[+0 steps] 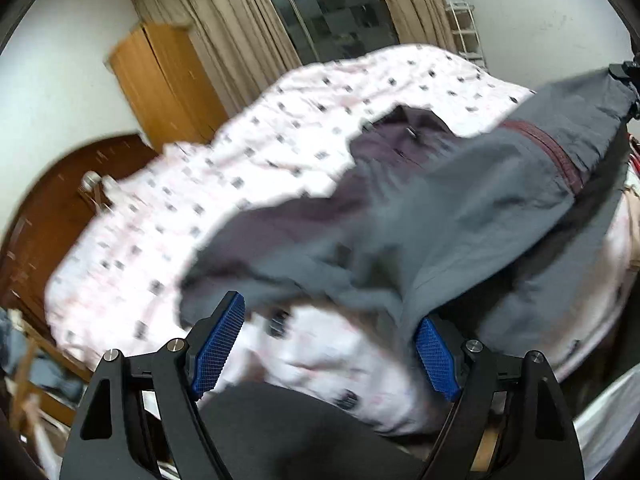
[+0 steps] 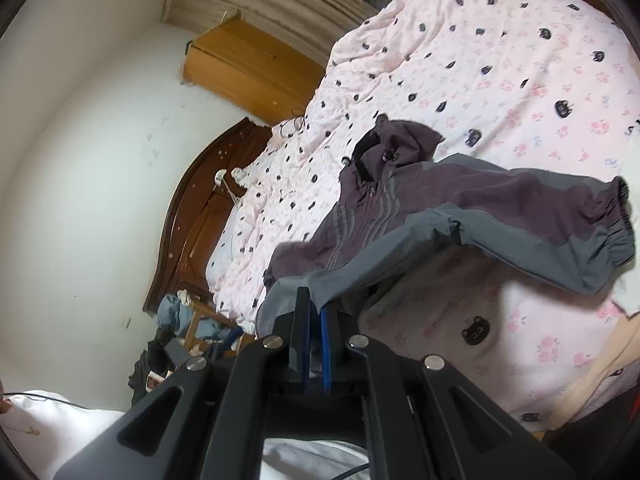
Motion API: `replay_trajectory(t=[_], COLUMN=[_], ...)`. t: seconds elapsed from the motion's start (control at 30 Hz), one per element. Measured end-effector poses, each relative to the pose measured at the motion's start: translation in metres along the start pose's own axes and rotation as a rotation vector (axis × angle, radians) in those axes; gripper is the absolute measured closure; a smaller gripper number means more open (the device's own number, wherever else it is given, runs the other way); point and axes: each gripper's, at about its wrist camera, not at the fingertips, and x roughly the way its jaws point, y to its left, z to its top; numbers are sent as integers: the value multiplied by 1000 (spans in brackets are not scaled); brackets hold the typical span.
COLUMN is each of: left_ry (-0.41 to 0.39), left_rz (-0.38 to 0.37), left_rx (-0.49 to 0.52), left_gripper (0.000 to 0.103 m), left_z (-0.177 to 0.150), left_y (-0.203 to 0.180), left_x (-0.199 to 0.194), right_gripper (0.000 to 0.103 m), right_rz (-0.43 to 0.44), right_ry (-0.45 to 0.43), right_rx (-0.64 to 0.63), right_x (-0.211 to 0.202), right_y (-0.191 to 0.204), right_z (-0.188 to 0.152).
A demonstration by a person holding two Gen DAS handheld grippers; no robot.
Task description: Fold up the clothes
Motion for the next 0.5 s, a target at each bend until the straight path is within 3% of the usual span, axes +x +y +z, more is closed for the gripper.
replay_trajectory(t=[0.1, 0.2, 0.4, 0.5], left_ry=[-17, 29, 253, 344], left_rz=[81, 44, -79, -90], left_rx=[25, 40, 256, 320], left_gripper=[24, 23, 23, 23], left_z=[4, 1, -28, -43], left_y=[18, 32, 13, -4], left_x=[-4, -2, 22, 36], right_gripper=[98, 98, 99, 99], right_rz=[-27, -77, -258, -367], right_ry=[-21, -10, 190, 306], right_rx=[1, 12, 59, 82], right_x=[-11, -17, 2, 19], right_y=[-3, -10, -44, -64], right_z=[4, 5, -23, -46])
